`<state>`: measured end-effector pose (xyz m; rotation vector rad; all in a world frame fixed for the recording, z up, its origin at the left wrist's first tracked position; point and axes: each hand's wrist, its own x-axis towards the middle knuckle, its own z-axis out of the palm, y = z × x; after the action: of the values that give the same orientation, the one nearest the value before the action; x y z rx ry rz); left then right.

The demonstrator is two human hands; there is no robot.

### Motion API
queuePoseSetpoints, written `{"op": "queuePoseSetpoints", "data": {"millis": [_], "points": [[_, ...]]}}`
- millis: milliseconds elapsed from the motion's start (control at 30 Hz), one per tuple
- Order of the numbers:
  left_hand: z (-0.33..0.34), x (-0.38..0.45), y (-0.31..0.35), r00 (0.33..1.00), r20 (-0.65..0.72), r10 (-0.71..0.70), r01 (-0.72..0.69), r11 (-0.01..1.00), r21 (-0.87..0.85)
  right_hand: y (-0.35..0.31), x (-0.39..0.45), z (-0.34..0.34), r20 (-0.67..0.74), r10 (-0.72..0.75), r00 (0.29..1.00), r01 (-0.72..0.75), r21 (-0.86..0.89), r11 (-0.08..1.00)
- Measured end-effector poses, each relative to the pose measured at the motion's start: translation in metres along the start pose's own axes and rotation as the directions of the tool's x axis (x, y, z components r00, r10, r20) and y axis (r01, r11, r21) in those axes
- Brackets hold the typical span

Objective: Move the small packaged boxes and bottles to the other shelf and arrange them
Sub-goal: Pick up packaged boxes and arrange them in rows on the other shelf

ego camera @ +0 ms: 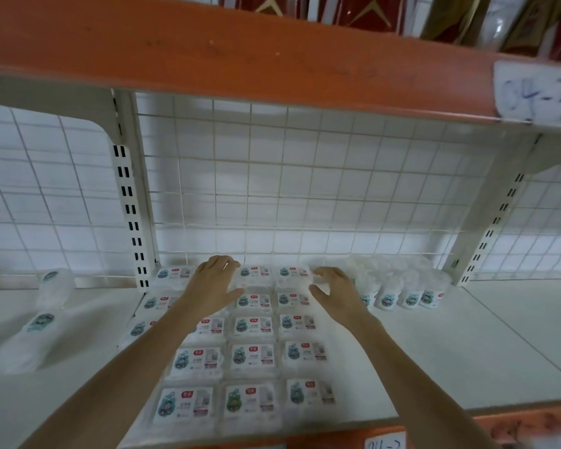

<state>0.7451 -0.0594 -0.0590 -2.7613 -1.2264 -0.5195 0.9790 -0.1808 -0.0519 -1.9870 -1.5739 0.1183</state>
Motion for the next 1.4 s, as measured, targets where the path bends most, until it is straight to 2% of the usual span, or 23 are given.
{"op": "queuePoseSetpoints", "data": {"millis": [167, 300, 433, 567, 667, 767, 833, 933, 1033, 1167, 1267, 1400], "points": [[-0.025, -0.056, 0.017, 0.994, -0.105, 0.019, -0.02, 1.0, -0.004, -0.002, -0.067, -0.042, -0.036, -0.143, 0.989, 0.133, -0.206, 0.97], [-0.034, -0.119, 0.041, 0.988, -0.154, 0.019, -0.02, 1.0, -0.005, 0.006, -0.135, -0.059, -0.051, -0.198, 0.979, 0.181, -0.238, 0.954], [-0.041, -0.193, 0.078, 0.977, -0.208, -0.047, 0.04, 0.998, -0.04, 0.019, -0.199, -0.065, 0.007, -0.239, 0.971, 0.235, -0.216, 0.948], [-0.04, -0.271, 0.108, 0.978, -0.175, -0.113, 0.108, 0.994, -0.036, 0.022, -0.257, -0.054, 0.068, -0.316, 0.946, 0.323, -0.219, 0.921], [-0.044, -0.332, 0.119, 0.98, -0.117, -0.159, 0.158, 0.987, -0.014, 0.008, -0.295, -0.038, 0.125, -0.337, 0.933, 0.353, -0.135, 0.926], [-0.057, -0.396, 0.114, 0.961, -0.065, -0.268, 0.267, 0.964, -0.011, -0.022, -0.32, -0.019, 0.161, -0.429, 0.889, 0.444, -0.071, 0.893], [-0.067, -0.441, 0.103, 0.926, -0.024, -0.376, 0.376, 0.926, -0.032, -0.052, -0.33, -0.005, 0.215, -0.459, 0.862, 0.466, 0.018, 0.885], [-0.088, -0.506, 0.08, 0.831, -0.01, -0.557, 0.556, 0.83, -0.034, -0.099, -0.341, 0.026, 0.301, -0.554, 0.776, 0.551, 0.104, 0.828], [-0.117, -0.563, 0.057, 0.712, -0.042, -0.701, 0.7, 0.713, -0.03, -0.155, -0.349, 0.058, 0.36, -0.626, 0.691, 0.596, 0.207, 0.776], [-0.152, -0.628, 0.017, 0.593, -0.14, -0.793, 0.799, 0.601, -0.023, -0.239, -0.359, 0.099, 0.382, -0.71, 0.591, 0.659, 0.279, 0.698], [-0.173, -0.666, -0.027, 0.552, -0.188, -0.813, 0.828, 0.56, 0.01, -0.305, -0.366, 0.132, 0.39, -0.745, 0.541, 0.681, 0.316, 0.661], [-0.197, -0.699, -0.094, 0.552, -0.214, -0.806, 0.829, 0.557, 0.04, -0.387, -0.368, 0.169, 0.37, -0.757, 0.539, 0.682, 0.337, 0.649]]}}
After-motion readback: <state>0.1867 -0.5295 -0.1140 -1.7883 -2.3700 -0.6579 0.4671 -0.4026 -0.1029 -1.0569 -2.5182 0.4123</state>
